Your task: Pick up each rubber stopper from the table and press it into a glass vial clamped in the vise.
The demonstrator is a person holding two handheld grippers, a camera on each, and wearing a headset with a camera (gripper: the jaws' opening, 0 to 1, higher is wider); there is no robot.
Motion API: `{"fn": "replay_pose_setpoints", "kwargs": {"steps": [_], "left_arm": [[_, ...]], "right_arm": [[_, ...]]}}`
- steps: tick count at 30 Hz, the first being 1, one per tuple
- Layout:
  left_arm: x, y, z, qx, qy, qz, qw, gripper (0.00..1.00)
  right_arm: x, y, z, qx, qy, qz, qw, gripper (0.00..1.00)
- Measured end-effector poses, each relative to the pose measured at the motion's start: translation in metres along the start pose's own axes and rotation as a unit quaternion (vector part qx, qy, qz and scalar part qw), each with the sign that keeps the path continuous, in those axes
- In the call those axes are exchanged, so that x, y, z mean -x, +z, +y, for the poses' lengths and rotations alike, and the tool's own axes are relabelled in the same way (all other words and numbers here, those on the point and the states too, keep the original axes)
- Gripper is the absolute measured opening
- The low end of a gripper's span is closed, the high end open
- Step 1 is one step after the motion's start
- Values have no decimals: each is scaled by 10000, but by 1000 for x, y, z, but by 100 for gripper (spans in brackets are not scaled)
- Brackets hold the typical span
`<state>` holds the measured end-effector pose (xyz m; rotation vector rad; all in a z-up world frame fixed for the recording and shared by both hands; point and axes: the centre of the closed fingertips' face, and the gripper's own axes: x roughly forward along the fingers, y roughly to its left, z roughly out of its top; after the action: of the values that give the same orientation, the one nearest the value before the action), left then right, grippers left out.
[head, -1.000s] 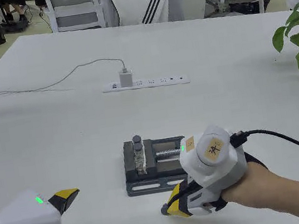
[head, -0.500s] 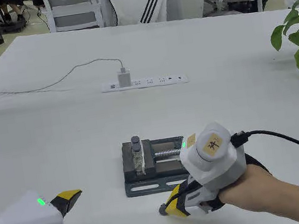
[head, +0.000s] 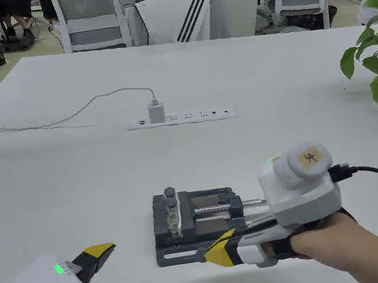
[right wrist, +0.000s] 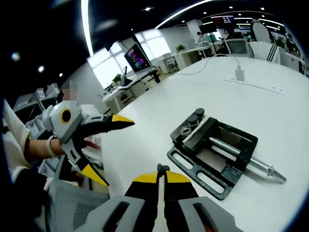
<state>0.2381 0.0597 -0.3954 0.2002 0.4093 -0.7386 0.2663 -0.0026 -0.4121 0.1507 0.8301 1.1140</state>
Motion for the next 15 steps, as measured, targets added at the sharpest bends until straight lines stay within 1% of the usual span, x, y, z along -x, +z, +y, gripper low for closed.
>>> {"fn": "replay_pose_setpoints", "kwargs": {"steps": [1,2,3,5,6,7,9,13,14,15], "left_arm": [[0,5,-1,48,-5,-96,9999,75],[-1,12,-2,134,-33,-240,9996,74],[-1,15,-1,177,-29,-309,9994,72],[-3,20,-1,184,-11,-349,9992,72],[-4,22,-1,202,-13,-388,9990,71],[-5,25,-1,241,-25,-452,9987,71],[-5,27,-1,259,-37,-500,9984,69],[-7,32,-2,310,-92,-600,9977,64],[-8,32,-2,317,-98,-596,9977,63],[-8,34,-3,294,-115,-630,9975,63]], "right_arm": [[3,3,1,-175,34,-93,9998,0],[6,6,4,-308,109,-196,9993,0],[8,9,5,-416,136,-295,9986,0],[13,12,8,-621,220,-433,9969,0],[15,13,10,-660,262,-480,9963,0],[18,13,11,-712,279,-505,9958,0],[21,13,13,-784,301,-544,9950,0],[27,16,18,-1325,472,-778,9870,0],[28,16,18,-1465,505,-807,9846,0],[30,17,19,-1615,589,-887,9811,0]]}}
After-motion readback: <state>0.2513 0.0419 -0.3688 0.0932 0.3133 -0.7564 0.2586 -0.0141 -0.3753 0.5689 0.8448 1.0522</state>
